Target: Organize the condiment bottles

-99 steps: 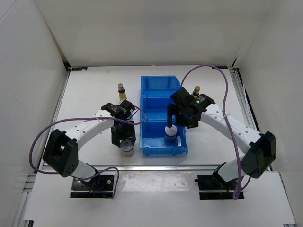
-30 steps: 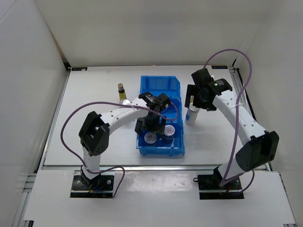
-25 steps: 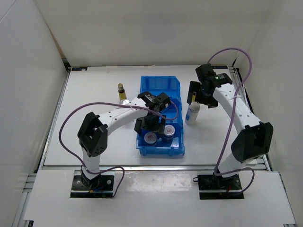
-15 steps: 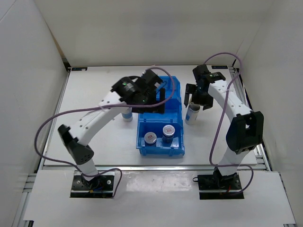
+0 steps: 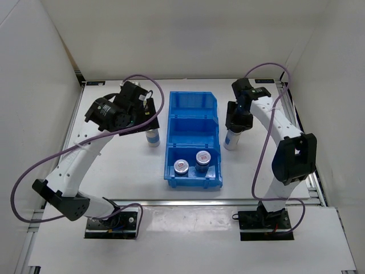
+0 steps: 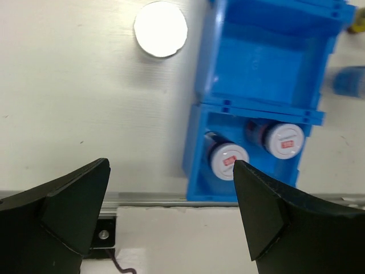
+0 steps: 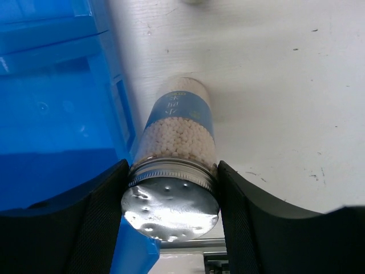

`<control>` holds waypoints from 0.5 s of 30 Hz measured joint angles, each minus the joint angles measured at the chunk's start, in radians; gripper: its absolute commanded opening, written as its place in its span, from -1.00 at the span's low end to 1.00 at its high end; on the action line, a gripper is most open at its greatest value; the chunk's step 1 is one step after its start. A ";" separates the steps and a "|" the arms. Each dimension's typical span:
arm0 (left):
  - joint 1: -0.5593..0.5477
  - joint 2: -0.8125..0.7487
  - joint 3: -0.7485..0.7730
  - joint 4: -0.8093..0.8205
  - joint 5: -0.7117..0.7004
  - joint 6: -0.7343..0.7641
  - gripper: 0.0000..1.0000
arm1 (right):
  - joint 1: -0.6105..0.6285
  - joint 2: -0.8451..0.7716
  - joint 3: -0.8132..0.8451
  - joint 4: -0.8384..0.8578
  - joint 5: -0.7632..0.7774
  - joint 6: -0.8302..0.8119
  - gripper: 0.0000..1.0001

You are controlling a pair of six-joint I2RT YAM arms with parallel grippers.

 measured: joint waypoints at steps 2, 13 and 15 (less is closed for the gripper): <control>0.038 -0.017 -0.038 -0.005 0.000 0.008 1.00 | 0.000 -0.025 0.002 -0.009 0.006 0.000 -0.79; 0.145 -0.040 -0.168 -0.007 0.014 0.038 1.00 | 0.067 -0.127 0.256 -0.067 -0.053 0.001 -1.00; 0.153 -0.042 -0.175 0.007 0.016 0.047 1.00 | 0.111 -0.121 0.276 -0.068 -0.069 0.005 -1.00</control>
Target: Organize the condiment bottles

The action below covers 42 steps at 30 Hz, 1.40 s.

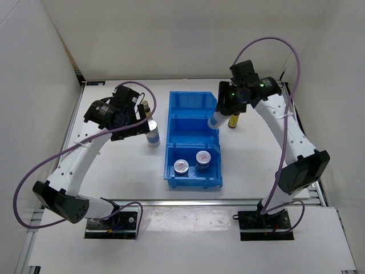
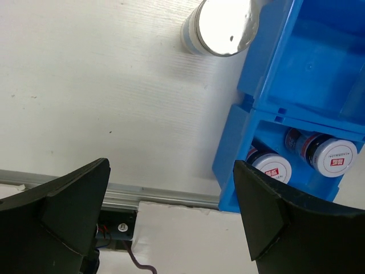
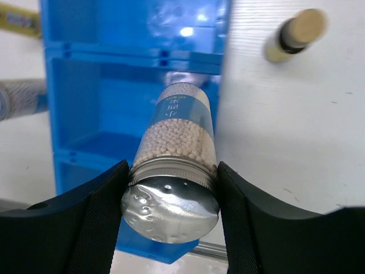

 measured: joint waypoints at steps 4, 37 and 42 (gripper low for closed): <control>0.013 0.000 -0.002 0.026 0.002 0.019 1.00 | 0.079 0.042 0.008 0.002 -0.026 0.021 -1.00; 0.016 0.136 -0.187 0.369 0.128 0.138 1.00 | 0.162 0.153 0.016 0.032 0.135 0.087 1.00; 0.017 0.226 -0.167 0.387 0.119 0.145 0.97 | 0.162 -0.086 -0.075 0.048 0.143 0.101 1.00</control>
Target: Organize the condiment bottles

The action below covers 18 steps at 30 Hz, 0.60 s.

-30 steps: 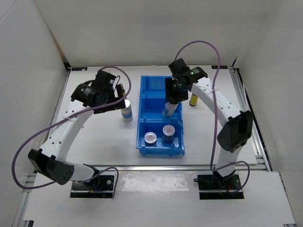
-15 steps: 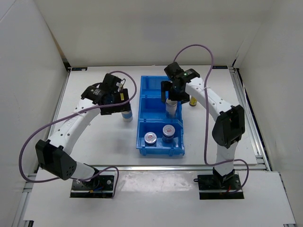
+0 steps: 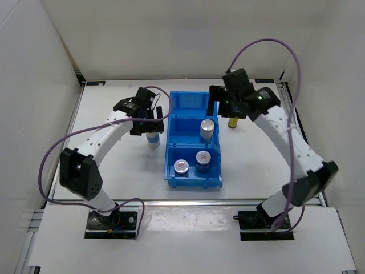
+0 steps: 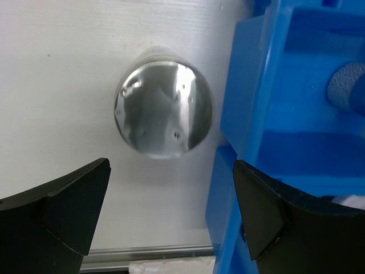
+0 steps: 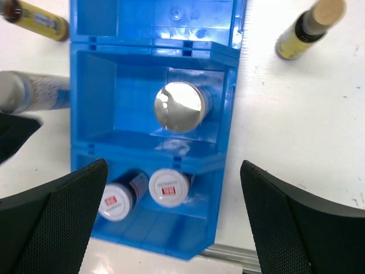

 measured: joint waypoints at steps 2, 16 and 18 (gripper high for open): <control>0.005 0.035 0.014 0.011 -0.011 -0.001 0.90 | 0.000 -0.068 -0.031 0.002 0.003 0.001 1.00; 0.037 0.156 0.105 0.008 -0.061 0.000 -0.03 | 0.000 -0.236 -0.186 -0.032 -0.016 -0.021 1.00; 0.037 0.156 0.125 -0.005 -0.067 0.001 -0.21 | 0.000 -0.268 -0.200 -0.041 -0.015 -0.026 1.00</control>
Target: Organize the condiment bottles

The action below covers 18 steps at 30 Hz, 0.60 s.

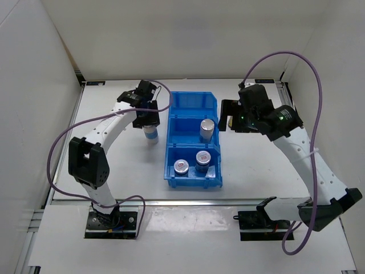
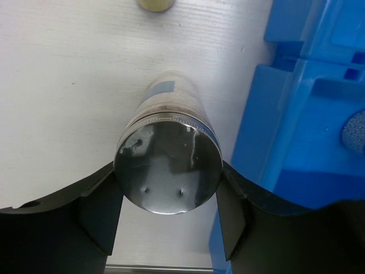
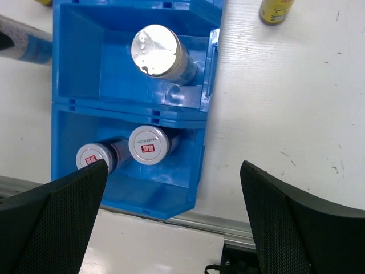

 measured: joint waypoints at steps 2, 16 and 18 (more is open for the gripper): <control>0.000 -0.001 0.039 -0.026 -0.005 0.000 -0.31 | 0.000 -0.020 -0.010 -0.008 0.005 -0.004 1.00; -0.126 -0.129 0.357 -0.102 0.051 -0.026 -0.45 | -0.042 -0.029 -0.017 -0.033 0.036 -0.032 1.00; -0.167 -0.119 0.357 -0.110 0.066 -0.037 -0.47 | -0.064 -0.029 -0.018 -0.033 0.030 -0.032 1.00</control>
